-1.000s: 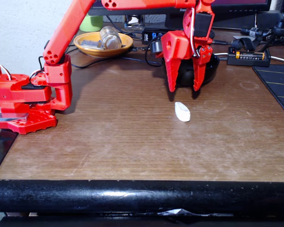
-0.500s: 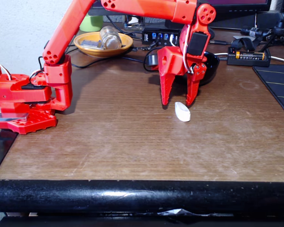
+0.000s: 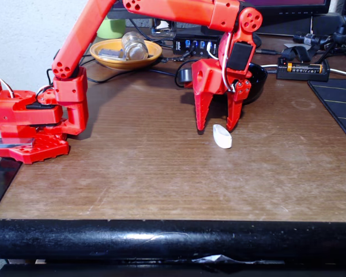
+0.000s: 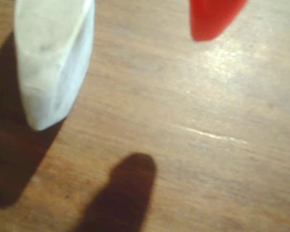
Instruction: Ramasse la gomme et mets-la dans le bol.
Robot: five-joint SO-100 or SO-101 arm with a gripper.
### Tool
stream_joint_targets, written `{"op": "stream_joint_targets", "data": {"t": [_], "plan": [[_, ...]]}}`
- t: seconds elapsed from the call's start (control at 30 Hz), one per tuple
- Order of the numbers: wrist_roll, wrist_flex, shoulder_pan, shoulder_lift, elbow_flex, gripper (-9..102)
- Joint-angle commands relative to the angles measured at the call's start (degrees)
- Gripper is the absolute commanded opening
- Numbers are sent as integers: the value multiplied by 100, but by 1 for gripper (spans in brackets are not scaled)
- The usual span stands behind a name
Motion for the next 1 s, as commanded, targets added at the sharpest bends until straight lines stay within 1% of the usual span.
{"op": "stream_joint_targets", "data": {"t": [0.0,0.33,0.5,0.97], "plan": [[0,-62,-9,519,53,24],[-53,-229,-9,703,255,24],[-18,-554,-9,1028,765,23],[18,-483,-35,1107,729,23]]}}
